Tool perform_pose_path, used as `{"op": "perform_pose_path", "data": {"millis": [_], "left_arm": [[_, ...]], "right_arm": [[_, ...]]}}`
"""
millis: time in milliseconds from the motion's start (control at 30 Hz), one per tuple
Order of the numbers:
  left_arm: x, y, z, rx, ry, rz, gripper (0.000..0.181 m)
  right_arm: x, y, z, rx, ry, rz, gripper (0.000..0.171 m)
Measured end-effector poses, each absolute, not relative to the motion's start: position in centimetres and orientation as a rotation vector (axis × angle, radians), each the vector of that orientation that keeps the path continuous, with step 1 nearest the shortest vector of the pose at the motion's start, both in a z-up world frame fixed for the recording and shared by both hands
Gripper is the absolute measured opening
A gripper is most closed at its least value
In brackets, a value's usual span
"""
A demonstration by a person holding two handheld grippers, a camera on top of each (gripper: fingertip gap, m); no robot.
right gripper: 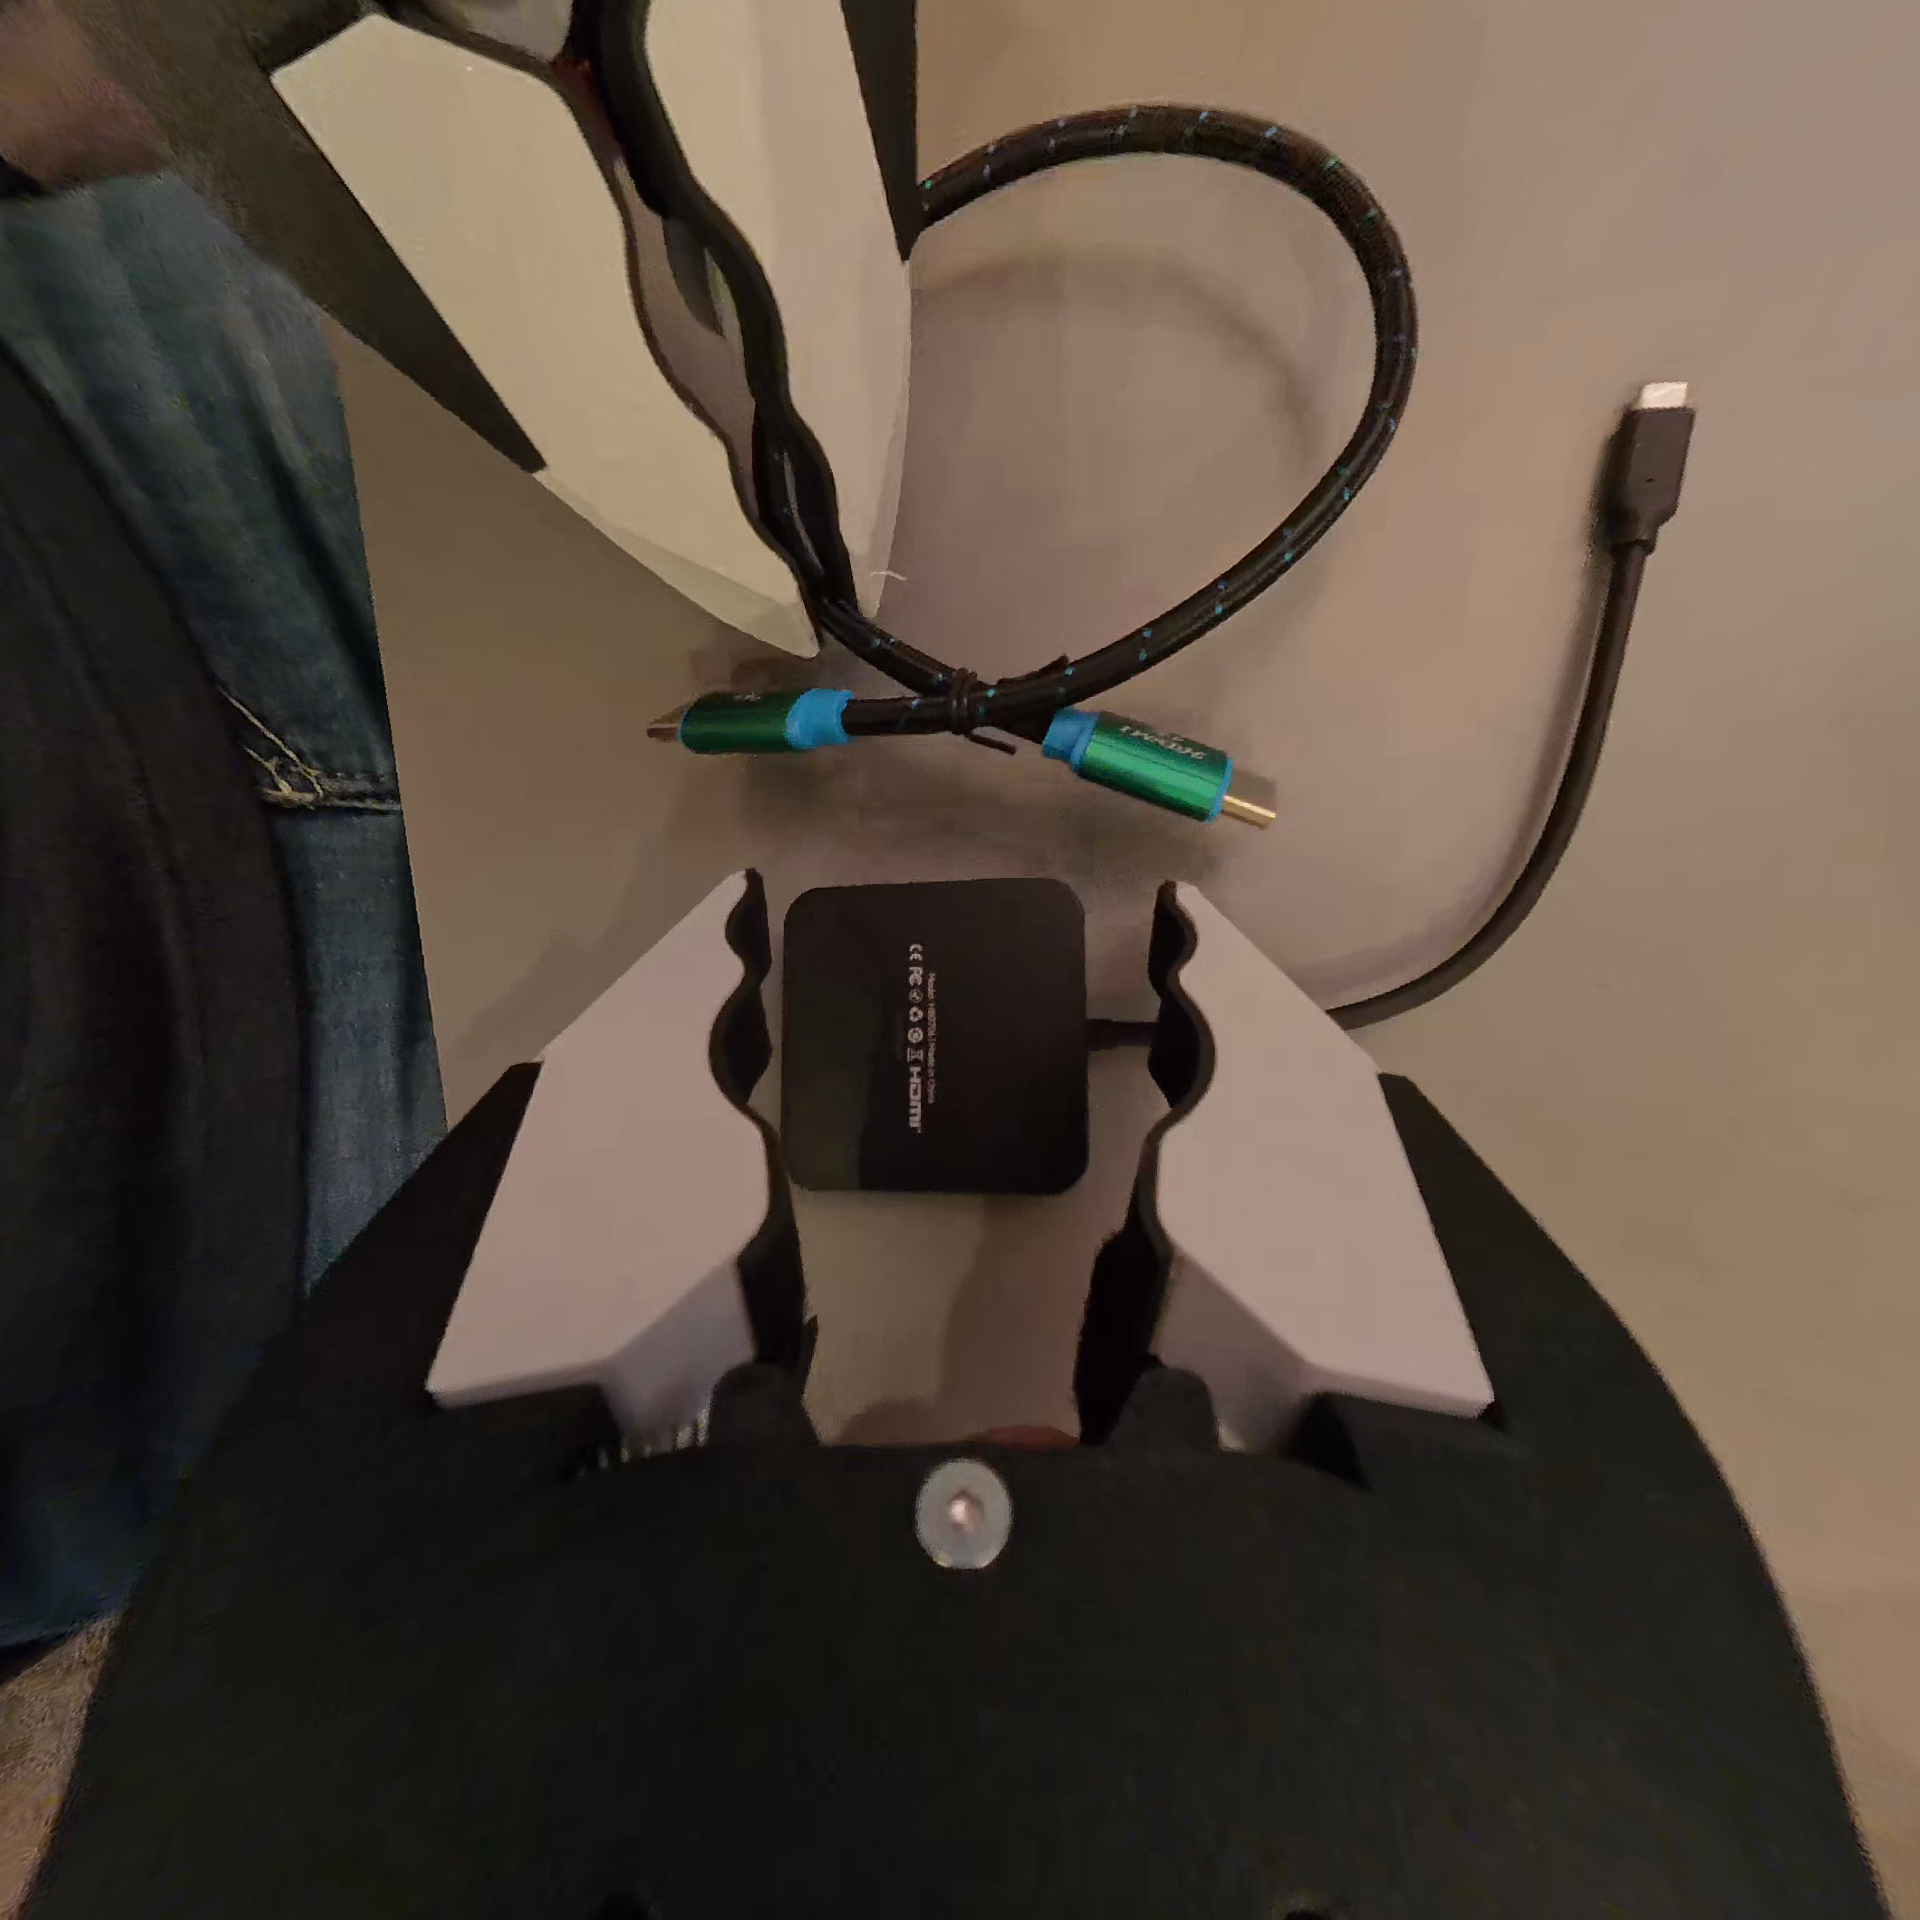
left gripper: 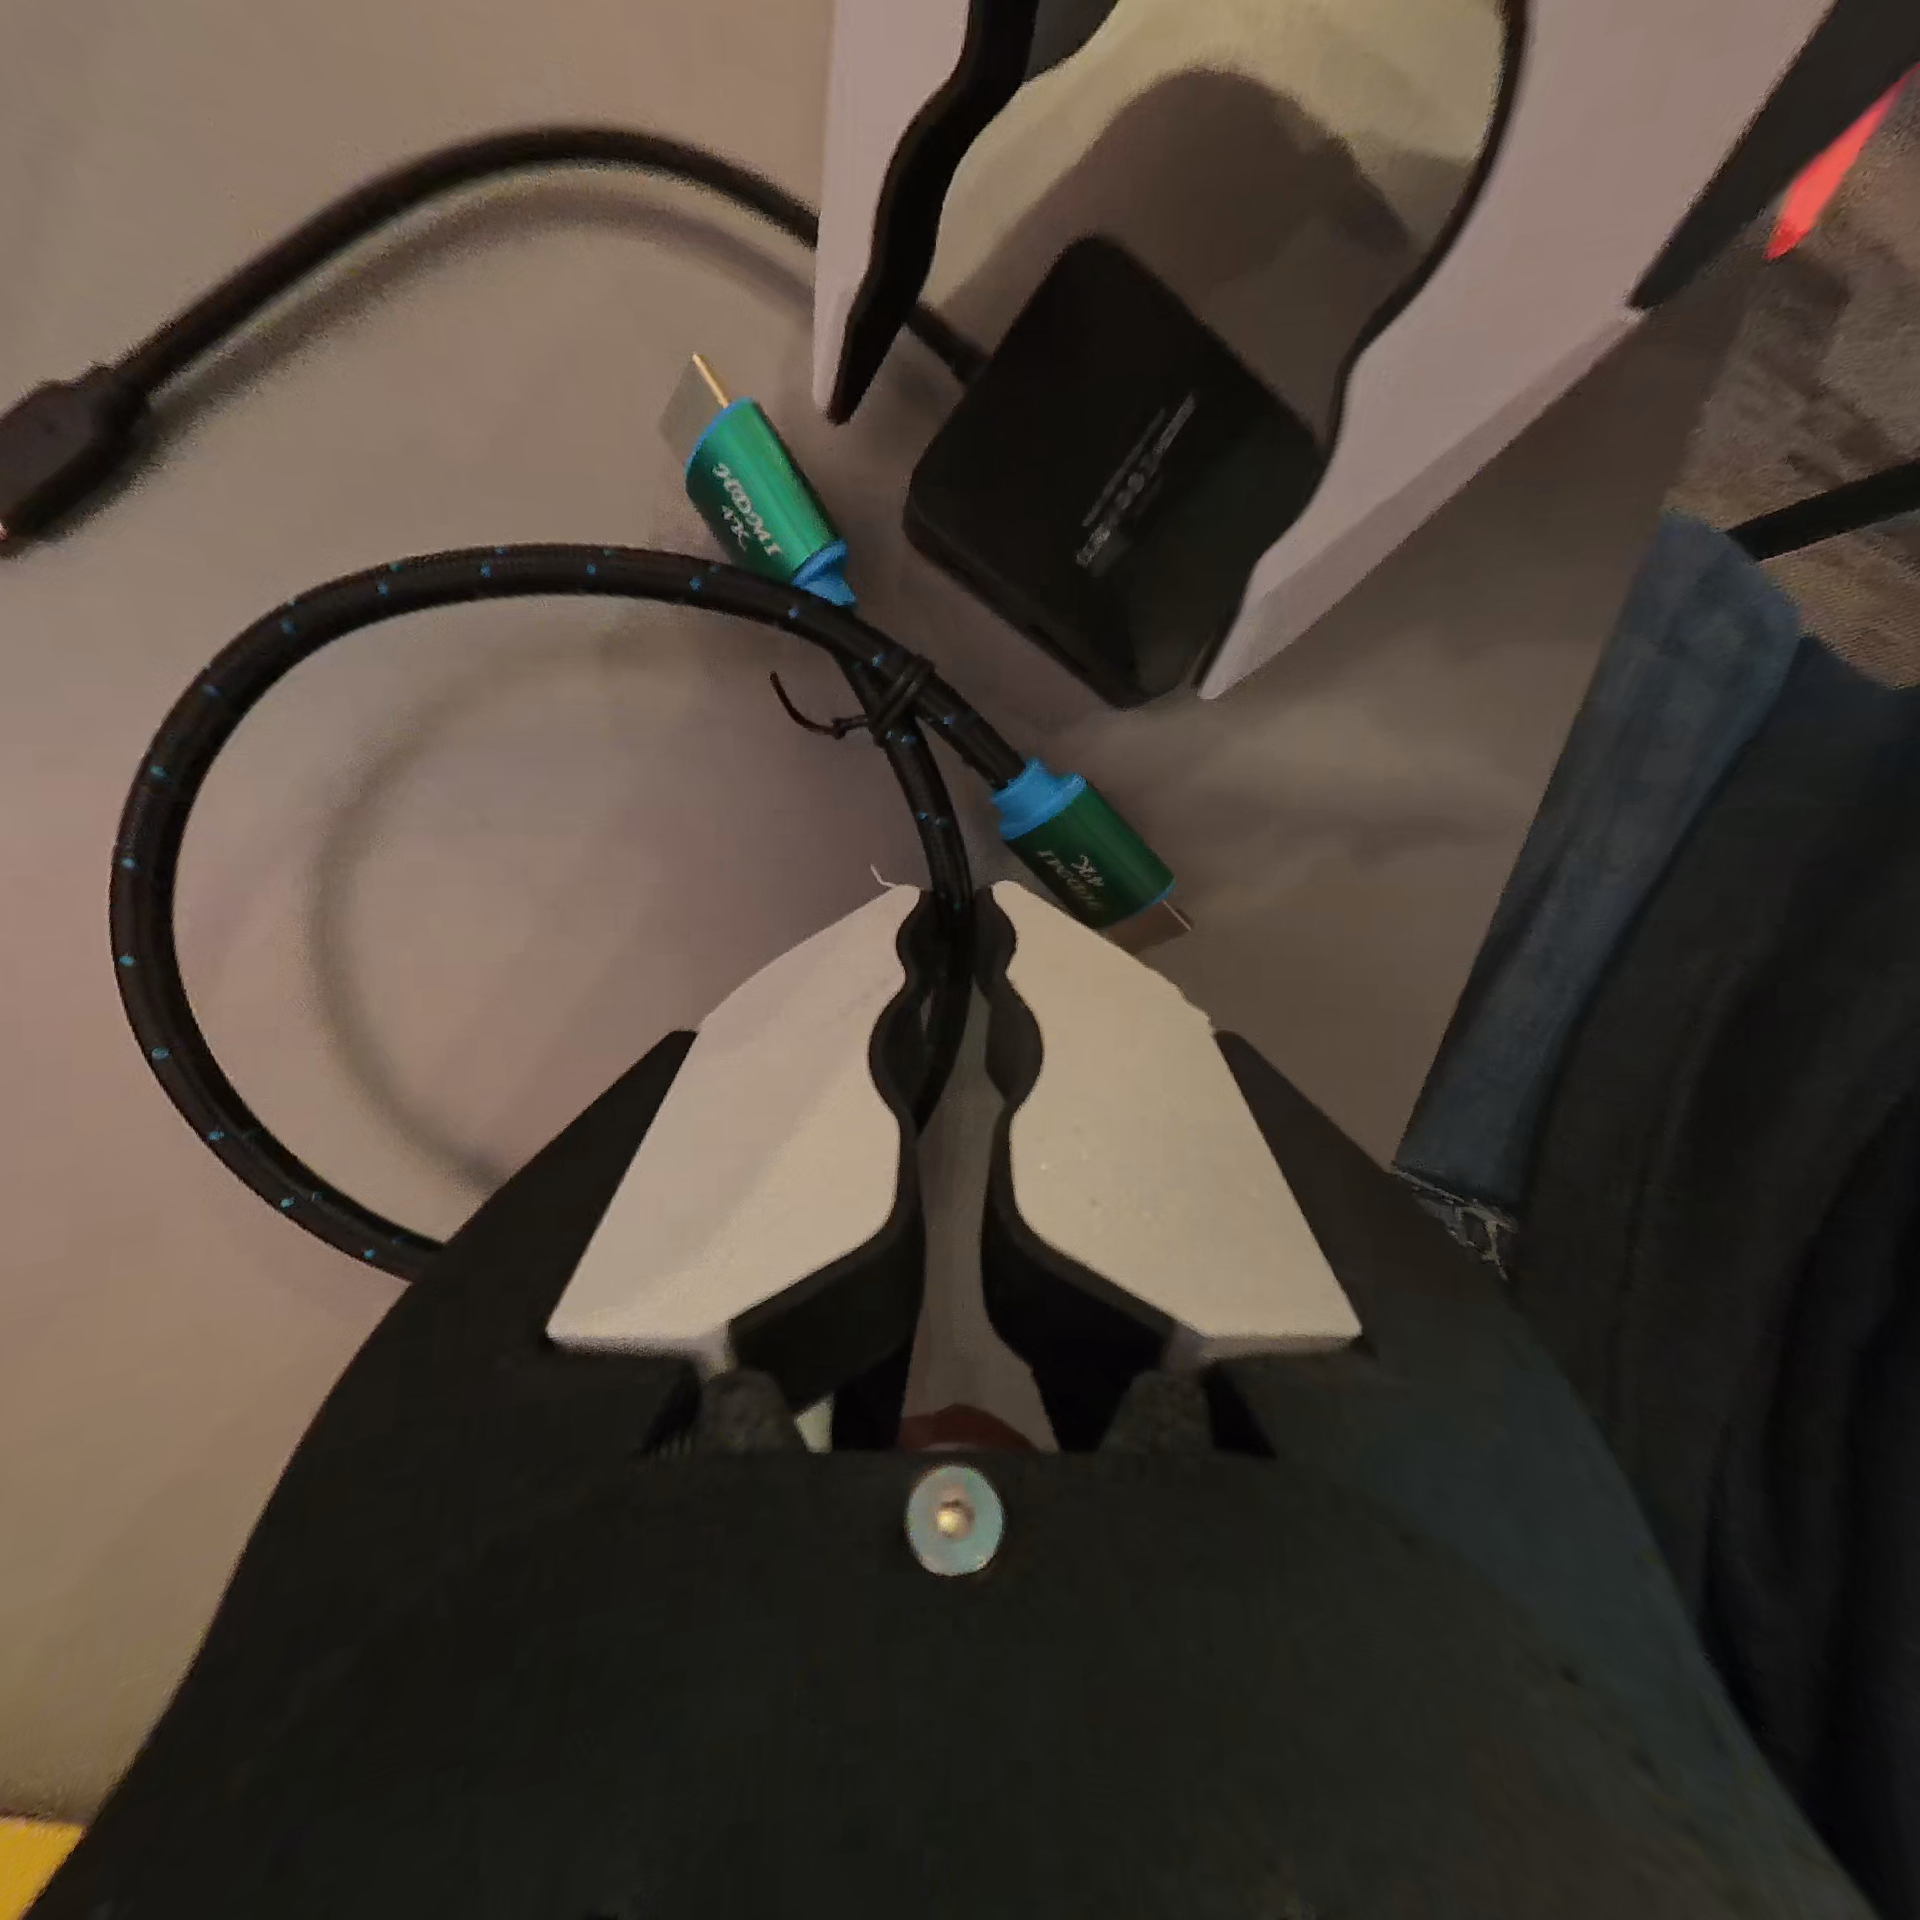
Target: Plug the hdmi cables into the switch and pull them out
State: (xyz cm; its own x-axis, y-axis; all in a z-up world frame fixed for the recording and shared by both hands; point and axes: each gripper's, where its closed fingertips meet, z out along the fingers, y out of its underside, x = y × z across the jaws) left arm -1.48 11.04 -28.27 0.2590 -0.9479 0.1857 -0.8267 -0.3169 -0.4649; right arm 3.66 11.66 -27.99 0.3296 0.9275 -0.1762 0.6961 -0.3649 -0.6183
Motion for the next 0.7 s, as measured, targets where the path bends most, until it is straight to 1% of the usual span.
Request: {"op": "perform_pose_path", "data": {"millis": [100,267,433,600,667,700], "left_arm": [[-1.3,11.2,-27.1,-2.224,1.614,-0.688,0.006],[-0.3,10.7,-24.2,-2.090,1.582,-0.912,0.006],[0.6,9.2,-20.5,-1.881,1.587,-1.135,0.006],[1.1,8.0,-18.9,-1.783,1.588,-1.253,0.007],[1.2,7.4,-18.5,-1.745,1.598,-1.298,0.006],[1.3,7.2,-18.3,-1.726,1.602,-1.309,0.006]], "right_arm": [[3.6,12.1,-27.2,-2.142,-1.379,0.749,0.074],[3.3,12.3,-25.3,-2.067,-1.311,0.836,0.077],[1.8,11.4,-21.8,-1.895,-1.220,1.111,0.077],[0.6,9.4,-16.6,-1.624,-1.147,1.427,0.076],[0.6,8.8,-15.4,-1.560,-1.140,1.491,0.070],[0.6,8.6,-15.1,-1.544,-1.141,1.505,0.062]]}}
